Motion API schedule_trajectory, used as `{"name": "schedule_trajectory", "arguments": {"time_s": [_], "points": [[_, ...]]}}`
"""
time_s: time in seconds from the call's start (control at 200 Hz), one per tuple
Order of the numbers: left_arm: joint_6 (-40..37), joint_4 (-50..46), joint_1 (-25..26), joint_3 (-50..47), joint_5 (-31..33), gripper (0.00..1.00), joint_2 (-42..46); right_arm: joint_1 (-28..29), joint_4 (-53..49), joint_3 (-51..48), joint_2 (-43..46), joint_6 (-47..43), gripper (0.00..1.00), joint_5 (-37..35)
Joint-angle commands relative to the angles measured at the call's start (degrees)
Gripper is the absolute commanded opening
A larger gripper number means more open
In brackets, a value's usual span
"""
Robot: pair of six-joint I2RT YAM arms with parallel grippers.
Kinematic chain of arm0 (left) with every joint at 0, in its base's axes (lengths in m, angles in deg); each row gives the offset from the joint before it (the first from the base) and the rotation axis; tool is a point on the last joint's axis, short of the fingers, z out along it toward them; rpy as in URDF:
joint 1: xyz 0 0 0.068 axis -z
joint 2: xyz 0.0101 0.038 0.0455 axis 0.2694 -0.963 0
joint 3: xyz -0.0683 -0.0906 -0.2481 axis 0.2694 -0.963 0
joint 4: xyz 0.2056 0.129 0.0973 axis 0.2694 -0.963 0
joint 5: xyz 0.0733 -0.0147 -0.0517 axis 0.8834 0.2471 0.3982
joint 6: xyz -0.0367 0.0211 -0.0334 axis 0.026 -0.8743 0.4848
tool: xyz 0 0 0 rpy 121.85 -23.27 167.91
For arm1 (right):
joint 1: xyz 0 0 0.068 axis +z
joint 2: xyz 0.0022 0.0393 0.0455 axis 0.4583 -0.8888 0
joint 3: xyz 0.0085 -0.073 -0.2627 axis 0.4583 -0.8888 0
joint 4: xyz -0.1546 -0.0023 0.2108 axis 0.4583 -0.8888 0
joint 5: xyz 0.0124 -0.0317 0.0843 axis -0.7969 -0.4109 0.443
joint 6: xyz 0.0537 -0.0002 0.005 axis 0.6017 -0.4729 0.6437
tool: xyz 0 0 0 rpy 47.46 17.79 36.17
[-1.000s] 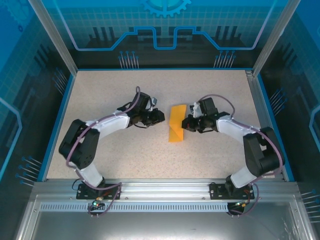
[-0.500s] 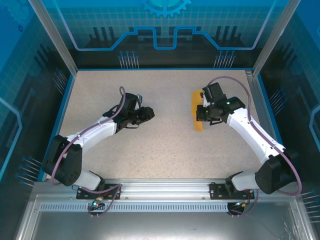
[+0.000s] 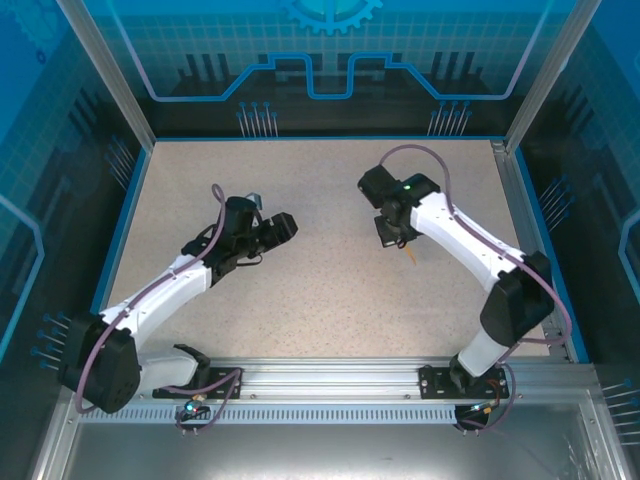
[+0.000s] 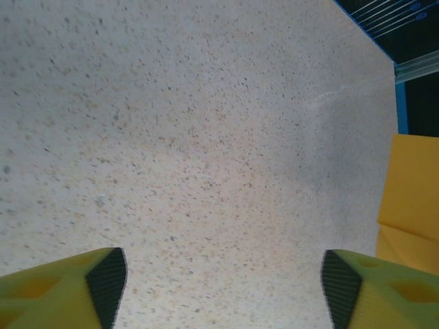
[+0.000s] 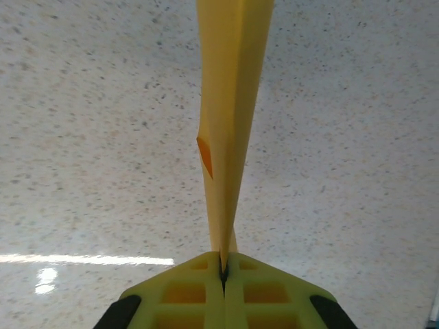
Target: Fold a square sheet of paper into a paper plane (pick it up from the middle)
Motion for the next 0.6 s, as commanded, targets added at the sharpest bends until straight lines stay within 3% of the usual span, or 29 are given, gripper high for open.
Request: {"name": "schedule_trajectory", "arguments": {"time_s": [0.0, 0.09, 0.485, 0.59], "points": [[-0.22, -2.75, -0.80, -0.49, 3.08, 0.88, 1.00, 1.30, -6.52, 3.11, -2.42, 2.30, 0.05, -7.03], [0.19, -2.11, -0.86, -1.52, 4.32, 0.99, 2.29, 1.72, -7.10, 4.26, -3.95, 2.75, 0.05, -7.71], [2.72, 4.01, -1.01, -9.53, 13.49, 0.99, 9.45, 5.31, -10.86, 10.77, -13.19, 5.75, 0.06, -11.15], [-0.18, 6.38, -1.01, -12.29, 16.23, 0.99, 12.01, 6.15, -12.26, 11.93, -15.29, 7.97, 0.06, -11.65]]}}
